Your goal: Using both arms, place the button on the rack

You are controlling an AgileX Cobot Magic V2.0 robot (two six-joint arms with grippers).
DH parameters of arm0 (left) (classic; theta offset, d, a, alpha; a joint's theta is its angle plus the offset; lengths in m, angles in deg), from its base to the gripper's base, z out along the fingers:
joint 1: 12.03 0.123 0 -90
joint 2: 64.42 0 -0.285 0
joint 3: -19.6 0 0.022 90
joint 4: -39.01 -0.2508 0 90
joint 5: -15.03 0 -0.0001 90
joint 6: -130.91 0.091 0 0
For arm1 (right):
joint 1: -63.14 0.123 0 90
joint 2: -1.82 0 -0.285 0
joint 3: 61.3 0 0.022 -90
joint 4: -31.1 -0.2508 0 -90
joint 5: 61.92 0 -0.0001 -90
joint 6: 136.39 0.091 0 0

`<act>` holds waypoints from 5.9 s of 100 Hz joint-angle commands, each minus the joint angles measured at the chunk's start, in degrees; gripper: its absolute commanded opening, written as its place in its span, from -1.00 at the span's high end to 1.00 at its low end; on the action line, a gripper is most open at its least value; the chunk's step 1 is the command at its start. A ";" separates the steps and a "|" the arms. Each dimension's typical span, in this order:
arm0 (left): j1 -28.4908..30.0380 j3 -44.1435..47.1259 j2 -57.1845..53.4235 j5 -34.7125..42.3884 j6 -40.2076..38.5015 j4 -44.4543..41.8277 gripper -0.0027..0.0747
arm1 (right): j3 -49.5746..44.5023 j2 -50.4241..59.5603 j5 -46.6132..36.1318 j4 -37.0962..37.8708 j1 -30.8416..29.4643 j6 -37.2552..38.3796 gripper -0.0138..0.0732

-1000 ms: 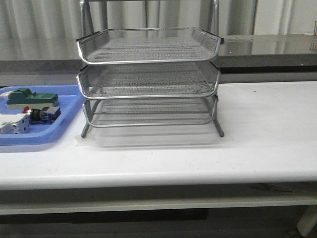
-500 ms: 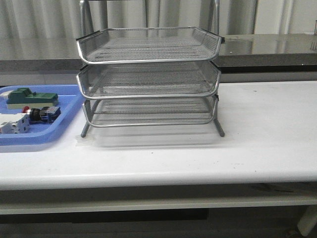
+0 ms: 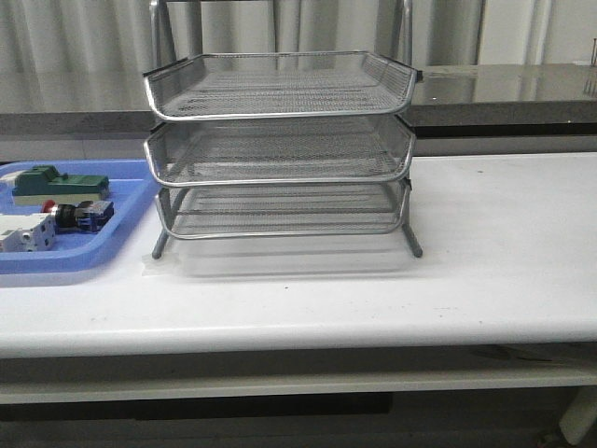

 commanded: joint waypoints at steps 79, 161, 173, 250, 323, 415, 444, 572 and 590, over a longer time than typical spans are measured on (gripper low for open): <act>0.00 1.88 -1.82 4.38 -0.54 0.54 0.98 | 14.02 -38.29 0.66 -30.51 1.12 -6.12 0.68; 0.00 1.88 -1.82 4.38 -0.54 0.54 0.98 | 14.16 -55.50 2.45 -91.44 3.23 -55.26 -0.17; 0.00 1.88 -1.82 4.38 -0.54 0.54 0.98 | 15.23 -59.35 5.80 -96.33 3.23 -60.47 -0.17; 0.00 1.88 -1.82 4.38 -0.54 0.54 0.98 | 31.61 -76.23 13.25 -96.29 3.23 -60.74 -0.01; 0.00 1.88 -1.82 4.38 -0.54 0.54 0.98 | 29.02 -76.46 16.93 -88.64 3.23 -60.69 0.84; 0.00 1.88 -1.82 4.38 -0.54 0.54 0.98 | 4.27 -63.77 21.79 -88.04 3.23 -68.19 0.84; 0.00 1.88 -1.82 4.38 -0.54 0.54 0.98 | 3.80 -62.29 21.85 -88.04 3.23 -68.35 0.42; 0.00 1.88 -1.82 4.38 -0.54 0.54 0.98 | 7.79 -23.70 11.78 -22.35 3.23 -16.31 -0.41; 0.00 1.88 -1.82 4.38 -0.54 0.54 0.98 | 11.65 -18.20 16.80 -8.34 3.23 -5.22 -0.40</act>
